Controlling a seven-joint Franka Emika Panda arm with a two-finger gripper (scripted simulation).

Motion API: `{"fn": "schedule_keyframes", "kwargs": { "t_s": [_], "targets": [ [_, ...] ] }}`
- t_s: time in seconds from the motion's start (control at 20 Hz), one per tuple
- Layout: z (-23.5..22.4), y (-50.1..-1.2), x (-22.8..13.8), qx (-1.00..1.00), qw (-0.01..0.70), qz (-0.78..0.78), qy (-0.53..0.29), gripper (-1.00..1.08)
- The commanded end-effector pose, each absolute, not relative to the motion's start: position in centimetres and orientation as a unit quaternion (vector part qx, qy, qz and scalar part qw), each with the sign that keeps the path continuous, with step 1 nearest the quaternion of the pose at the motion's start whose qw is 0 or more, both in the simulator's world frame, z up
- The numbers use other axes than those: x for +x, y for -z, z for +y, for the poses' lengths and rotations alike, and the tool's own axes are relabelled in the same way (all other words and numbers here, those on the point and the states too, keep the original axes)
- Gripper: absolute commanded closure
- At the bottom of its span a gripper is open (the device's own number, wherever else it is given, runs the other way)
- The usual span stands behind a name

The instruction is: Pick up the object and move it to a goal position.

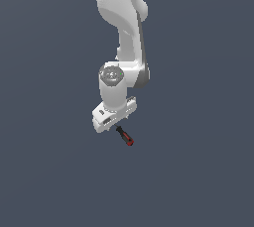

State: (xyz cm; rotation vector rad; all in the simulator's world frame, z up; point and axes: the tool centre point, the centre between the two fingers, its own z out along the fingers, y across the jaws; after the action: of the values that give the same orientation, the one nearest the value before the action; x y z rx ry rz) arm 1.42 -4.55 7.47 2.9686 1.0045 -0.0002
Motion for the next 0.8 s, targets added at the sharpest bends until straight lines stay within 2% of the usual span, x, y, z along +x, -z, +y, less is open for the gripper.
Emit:
{"fn": "schedule_keyframes", "kwargs": {
  "t_s": [0.0,0.45,0.75],
  "targets": [
    [-4.5,-7.0,1.4,0.943,0.002,0.334,0.0,-0.92],
    [-4.5,-6.4,1.3,0.939,0.0,0.343,0.0,-0.92],
    [-4.5,-4.1,1.2,0.939,0.0,0.344,0.0,-0.92]
  ]
}}
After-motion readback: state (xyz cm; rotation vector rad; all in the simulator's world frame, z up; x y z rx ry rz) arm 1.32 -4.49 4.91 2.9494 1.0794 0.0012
